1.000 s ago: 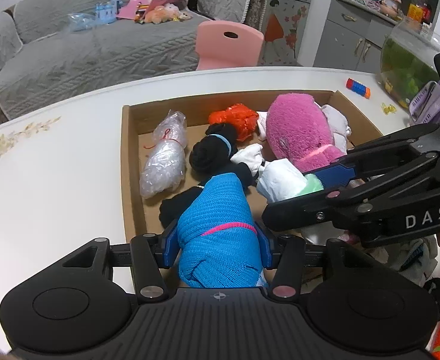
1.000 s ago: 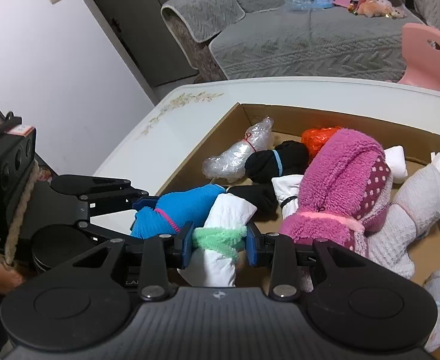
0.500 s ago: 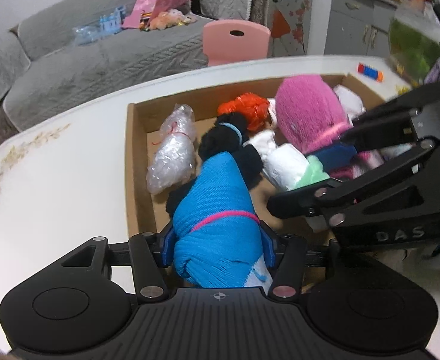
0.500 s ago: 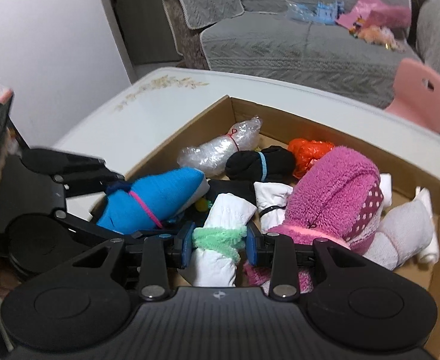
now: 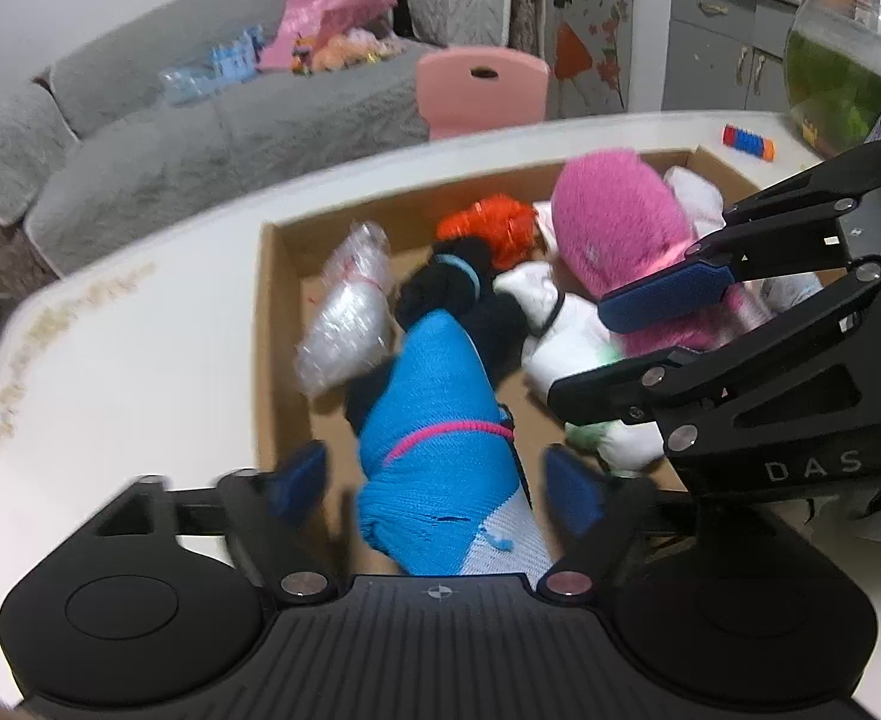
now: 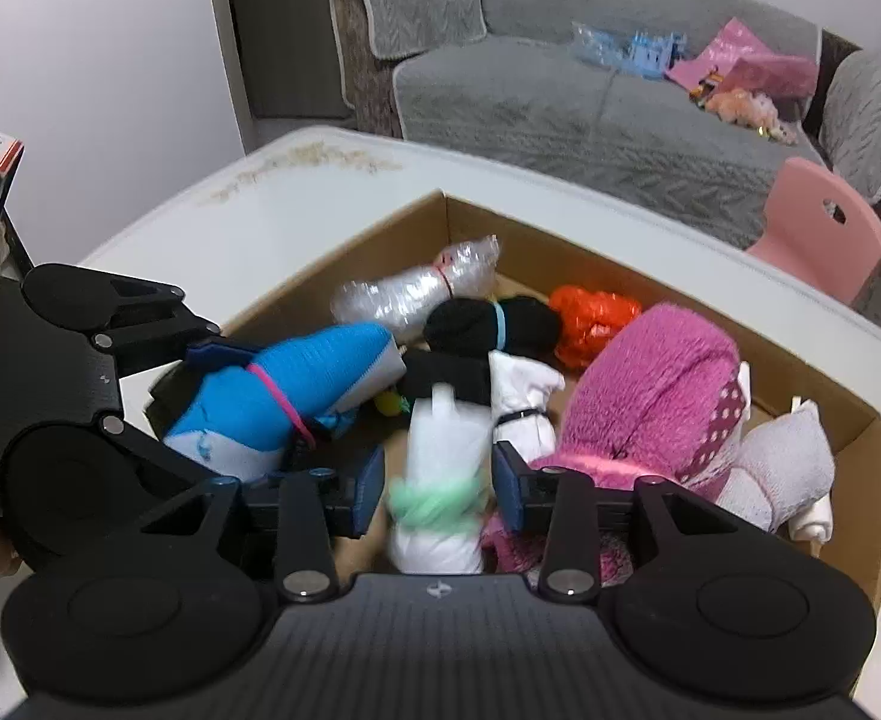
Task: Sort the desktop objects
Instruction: 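Open both tools to release the blue and green-banded socks in the box, then grasp the black fuzzy red-ribboned sock with the left tool while the right tool grasps the black pink-banded sock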
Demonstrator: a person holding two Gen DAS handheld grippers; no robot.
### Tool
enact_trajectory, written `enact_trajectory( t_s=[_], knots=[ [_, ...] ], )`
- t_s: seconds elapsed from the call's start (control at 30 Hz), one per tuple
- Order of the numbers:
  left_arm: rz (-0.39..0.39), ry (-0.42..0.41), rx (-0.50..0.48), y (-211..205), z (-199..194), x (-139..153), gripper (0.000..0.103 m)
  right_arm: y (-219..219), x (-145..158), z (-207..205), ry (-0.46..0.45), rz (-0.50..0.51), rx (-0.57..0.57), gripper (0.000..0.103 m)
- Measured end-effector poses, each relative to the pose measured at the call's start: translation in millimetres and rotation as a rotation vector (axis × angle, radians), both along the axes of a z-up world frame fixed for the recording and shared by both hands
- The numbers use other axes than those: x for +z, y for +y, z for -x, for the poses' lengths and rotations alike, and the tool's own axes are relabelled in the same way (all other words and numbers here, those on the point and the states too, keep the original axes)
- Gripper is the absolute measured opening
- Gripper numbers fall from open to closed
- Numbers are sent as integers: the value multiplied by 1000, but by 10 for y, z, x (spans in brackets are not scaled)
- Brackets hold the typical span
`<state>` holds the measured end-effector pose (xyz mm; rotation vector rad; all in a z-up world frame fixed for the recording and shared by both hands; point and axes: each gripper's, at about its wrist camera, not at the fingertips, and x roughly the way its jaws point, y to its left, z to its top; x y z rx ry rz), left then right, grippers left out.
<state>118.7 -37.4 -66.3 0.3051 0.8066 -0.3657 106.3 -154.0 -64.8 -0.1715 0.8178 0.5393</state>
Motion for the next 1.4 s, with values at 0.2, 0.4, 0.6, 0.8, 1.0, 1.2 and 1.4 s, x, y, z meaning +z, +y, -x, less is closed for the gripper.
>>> enact_trajectory(
  t_s=[0.2,0.4,0.6,0.8,1.0,1.2,1.4],
  knots=[
    [31,-66,-3,101,224,258,103,-42,204,137,-56,-31,-1,49],
    [76,-73,-8,270,606,329,103,-380,455,511,-134,-99,-28,58],
    [177,-77,-35,471,1110,244,103,-1011,454,1123,-170,-197,-117,68],
    [224,-35,-30,526,1374,26,103,-1490,173,1640,-131,-304,-227,73],
    [261,-43,-17,444,1443,-35,103,-1442,-107,1953,-108,-328,-245,73],
    [232,-53,38,398,1339,-133,103,-1140,-243,1981,-121,-290,-207,75],
    [222,-30,98,418,1159,-240,103,-1071,-423,2007,-106,-266,-202,76]
  ],
)
